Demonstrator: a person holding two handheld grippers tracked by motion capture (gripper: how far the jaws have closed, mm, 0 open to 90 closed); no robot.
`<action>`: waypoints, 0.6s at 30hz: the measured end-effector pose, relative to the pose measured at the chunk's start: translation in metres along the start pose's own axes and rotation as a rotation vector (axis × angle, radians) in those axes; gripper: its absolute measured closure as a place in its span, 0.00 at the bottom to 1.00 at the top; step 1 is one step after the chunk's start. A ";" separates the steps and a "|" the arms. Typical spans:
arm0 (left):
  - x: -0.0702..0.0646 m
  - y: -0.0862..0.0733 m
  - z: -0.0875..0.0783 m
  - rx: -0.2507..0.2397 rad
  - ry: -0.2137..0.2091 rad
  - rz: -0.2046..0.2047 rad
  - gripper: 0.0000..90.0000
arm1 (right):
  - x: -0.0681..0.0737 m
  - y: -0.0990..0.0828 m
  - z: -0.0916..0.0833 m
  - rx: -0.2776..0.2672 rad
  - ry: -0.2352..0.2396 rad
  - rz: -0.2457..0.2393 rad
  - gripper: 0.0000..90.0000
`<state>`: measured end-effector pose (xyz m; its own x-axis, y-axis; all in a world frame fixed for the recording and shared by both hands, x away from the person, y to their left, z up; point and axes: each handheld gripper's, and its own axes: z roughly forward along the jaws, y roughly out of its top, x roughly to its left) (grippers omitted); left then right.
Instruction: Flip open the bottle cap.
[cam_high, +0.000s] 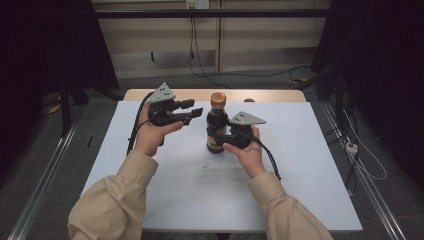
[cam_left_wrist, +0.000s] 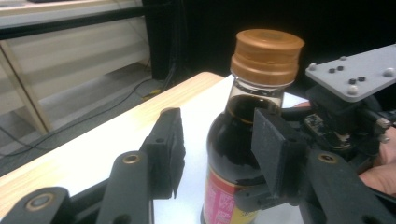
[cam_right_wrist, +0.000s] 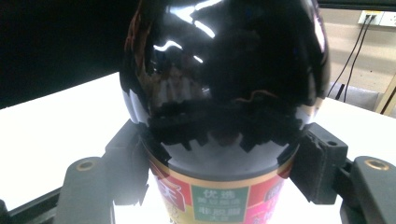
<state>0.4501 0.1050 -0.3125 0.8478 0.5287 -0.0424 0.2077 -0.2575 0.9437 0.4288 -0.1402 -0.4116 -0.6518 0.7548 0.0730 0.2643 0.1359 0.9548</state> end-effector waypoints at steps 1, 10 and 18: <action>0.000 0.000 0.001 -0.001 -0.010 -0.010 0.60 | 0.000 0.000 0.000 0.001 0.000 0.000 0.34; 0.001 0.009 0.003 -0.007 -0.058 -0.045 0.82 | 0.000 0.000 0.000 -0.001 -0.001 0.001 0.34; -0.001 0.021 0.007 0.023 -0.079 -0.042 1.00 | 0.000 0.000 0.000 -0.001 -0.001 0.004 0.34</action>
<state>0.4569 0.0938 -0.2950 0.8737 0.4741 -0.1089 0.2549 -0.2555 0.9326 0.4286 -0.1399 -0.4117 -0.6504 0.7558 0.0763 0.2657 0.1323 0.9549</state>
